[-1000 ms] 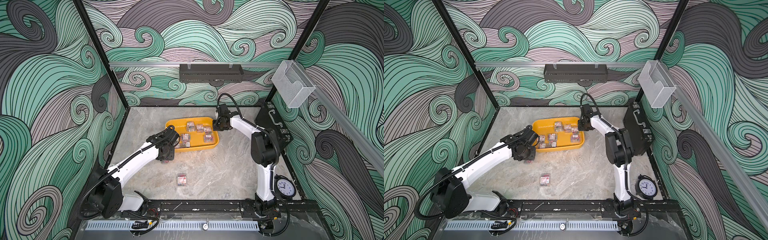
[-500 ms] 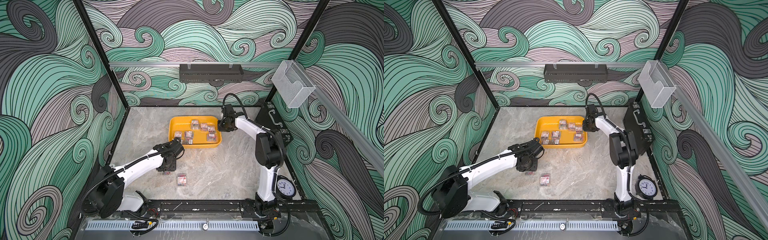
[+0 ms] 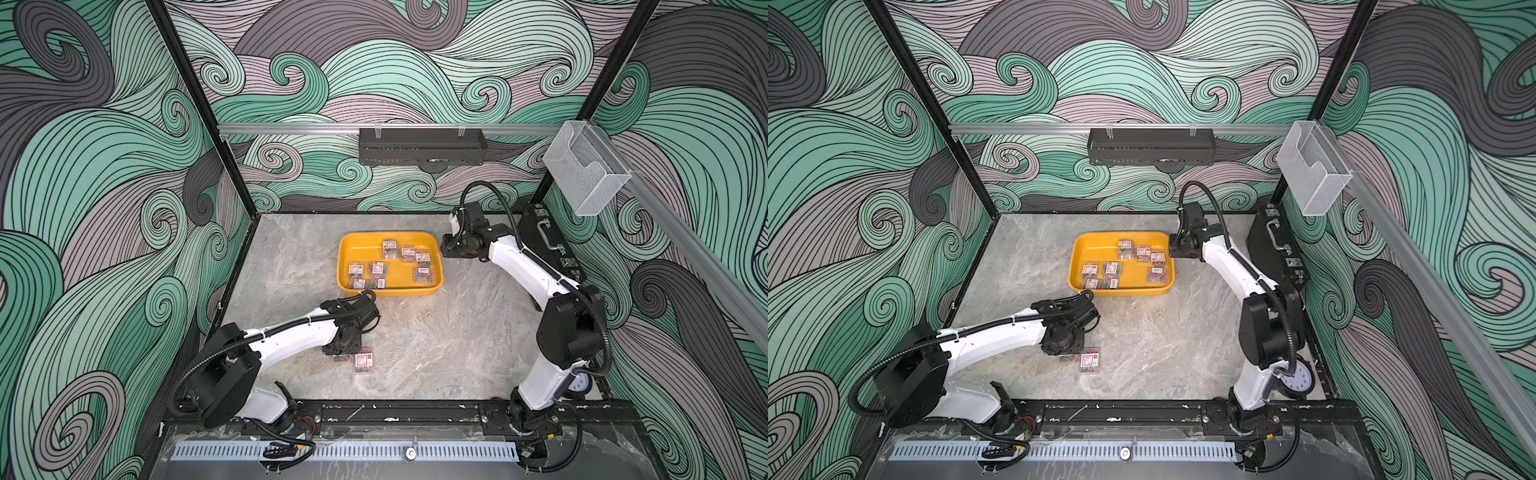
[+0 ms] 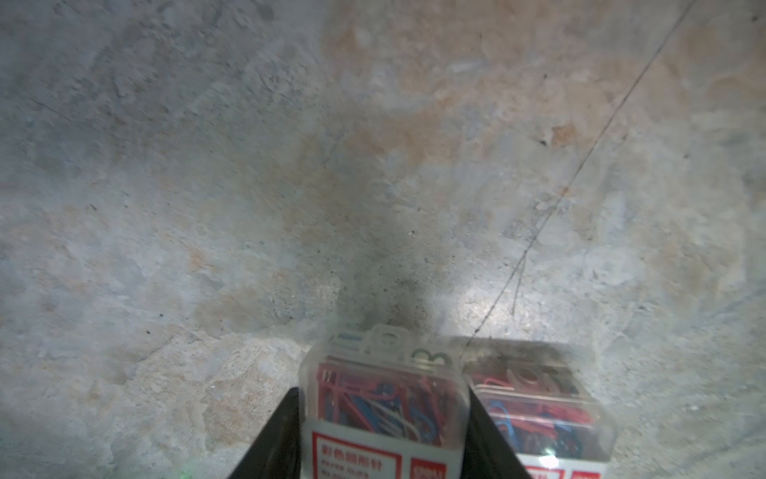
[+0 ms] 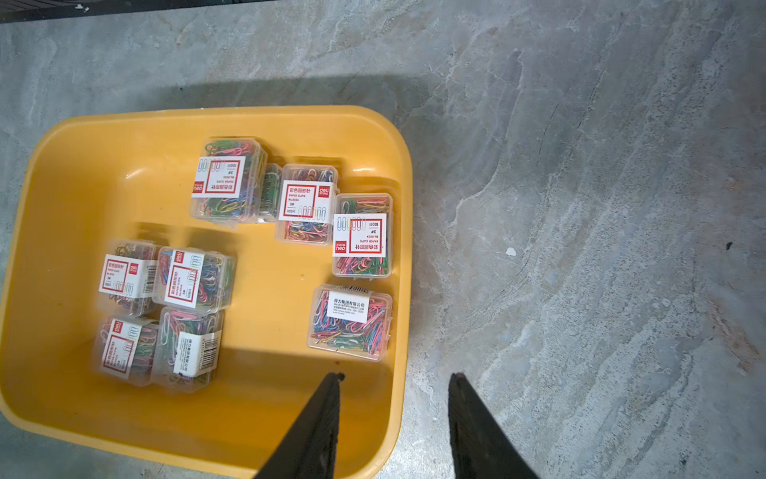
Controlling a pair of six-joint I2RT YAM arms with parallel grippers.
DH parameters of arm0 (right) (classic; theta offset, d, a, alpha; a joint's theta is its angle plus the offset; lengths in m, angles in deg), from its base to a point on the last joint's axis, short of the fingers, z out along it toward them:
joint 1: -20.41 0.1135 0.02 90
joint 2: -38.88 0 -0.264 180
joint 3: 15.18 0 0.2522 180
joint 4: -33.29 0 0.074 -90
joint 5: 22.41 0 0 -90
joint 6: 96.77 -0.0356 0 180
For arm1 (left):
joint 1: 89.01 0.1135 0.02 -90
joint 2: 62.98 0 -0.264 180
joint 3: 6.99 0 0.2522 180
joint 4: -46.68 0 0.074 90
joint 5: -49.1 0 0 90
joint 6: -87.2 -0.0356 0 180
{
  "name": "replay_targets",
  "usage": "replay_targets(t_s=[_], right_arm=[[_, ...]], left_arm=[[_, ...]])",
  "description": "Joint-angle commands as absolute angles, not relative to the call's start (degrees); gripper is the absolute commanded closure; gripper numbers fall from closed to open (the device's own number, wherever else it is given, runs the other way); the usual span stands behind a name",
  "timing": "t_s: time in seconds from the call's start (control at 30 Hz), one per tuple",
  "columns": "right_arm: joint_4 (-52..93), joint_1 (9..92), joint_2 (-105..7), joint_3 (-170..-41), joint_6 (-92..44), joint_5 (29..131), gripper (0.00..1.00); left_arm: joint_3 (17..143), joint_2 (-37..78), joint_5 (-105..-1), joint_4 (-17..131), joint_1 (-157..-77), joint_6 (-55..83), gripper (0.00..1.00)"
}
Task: Take the paper clips out of the storage box
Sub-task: Adjust the storage box at the center of the board.
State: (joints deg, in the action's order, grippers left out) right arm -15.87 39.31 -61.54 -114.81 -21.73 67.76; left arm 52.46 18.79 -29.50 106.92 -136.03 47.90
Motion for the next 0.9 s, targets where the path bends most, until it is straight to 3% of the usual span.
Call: replay_targets(t_s=[0.0,0.37,0.63,0.87], right_arm=[[-17.1,39.7,-59.9,-113.9,-20.7,66.2,0.56],[-17.2,40.3,-58.3,-112.9,-20.8,65.3,0.54],[-17.2,40.8,-58.4,-112.7,-20.7,65.3,0.54],[-17.9,41.7,-57.4,-112.3,-20.8,65.3,0.54]], left_arm=[[53.8,21.0,-28.2,108.0,-138.1,50.9,0.53],[55.2,23.6,-28.2,107.3,-141.6,52.7,0.53],[55.4,23.3,-27.5,107.6,-142.0,52.4,0.40],[55.3,22.0,-27.4,107.3,-142.4,52.3,0.35]])
